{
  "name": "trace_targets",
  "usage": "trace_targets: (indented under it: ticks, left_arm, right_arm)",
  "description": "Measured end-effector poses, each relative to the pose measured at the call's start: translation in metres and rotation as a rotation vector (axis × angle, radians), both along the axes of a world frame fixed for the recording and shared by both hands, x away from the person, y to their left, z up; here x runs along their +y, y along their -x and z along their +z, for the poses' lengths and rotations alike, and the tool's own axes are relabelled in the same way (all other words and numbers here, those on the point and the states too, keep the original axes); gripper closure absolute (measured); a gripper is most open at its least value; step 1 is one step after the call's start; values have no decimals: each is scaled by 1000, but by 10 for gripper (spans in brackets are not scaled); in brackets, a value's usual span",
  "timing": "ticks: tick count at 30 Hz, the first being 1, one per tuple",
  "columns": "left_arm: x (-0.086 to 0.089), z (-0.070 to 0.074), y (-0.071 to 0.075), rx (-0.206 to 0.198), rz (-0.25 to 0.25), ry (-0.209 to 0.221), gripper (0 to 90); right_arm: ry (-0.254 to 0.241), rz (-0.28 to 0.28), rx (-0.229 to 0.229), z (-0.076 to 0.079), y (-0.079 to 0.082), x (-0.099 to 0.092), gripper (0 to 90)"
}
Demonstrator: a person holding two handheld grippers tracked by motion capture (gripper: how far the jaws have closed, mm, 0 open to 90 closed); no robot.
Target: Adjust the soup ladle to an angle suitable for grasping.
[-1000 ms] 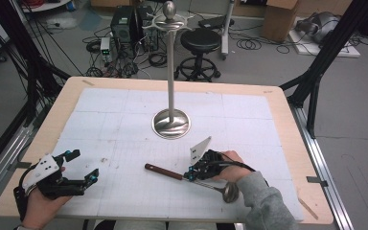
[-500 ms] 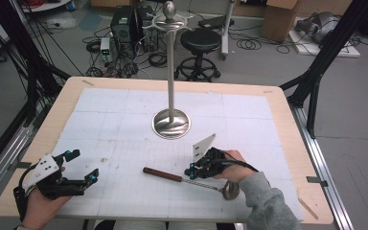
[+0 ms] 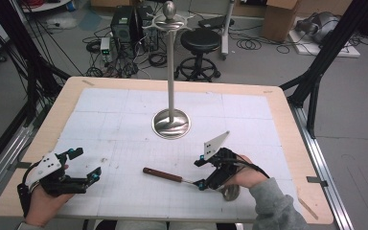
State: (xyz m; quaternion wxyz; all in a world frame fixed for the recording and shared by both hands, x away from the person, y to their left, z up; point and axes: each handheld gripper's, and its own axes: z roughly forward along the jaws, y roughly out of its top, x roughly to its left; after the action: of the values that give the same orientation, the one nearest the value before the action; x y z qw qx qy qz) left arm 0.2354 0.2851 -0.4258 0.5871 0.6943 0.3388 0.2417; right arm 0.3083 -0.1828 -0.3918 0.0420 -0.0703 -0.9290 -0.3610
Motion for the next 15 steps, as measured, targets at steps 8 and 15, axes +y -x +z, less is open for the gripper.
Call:
trace_targets:
  ticks: [8,15]
  left_arm:
    - [-4,0,-2,0,-13,-2,17]
    - [-1,0,0,1,-4,1,18]
  right_arm:
    - [73,-132,-67,4,8,-3,69]
    - [164,-120,-104,-3,10,8,3]
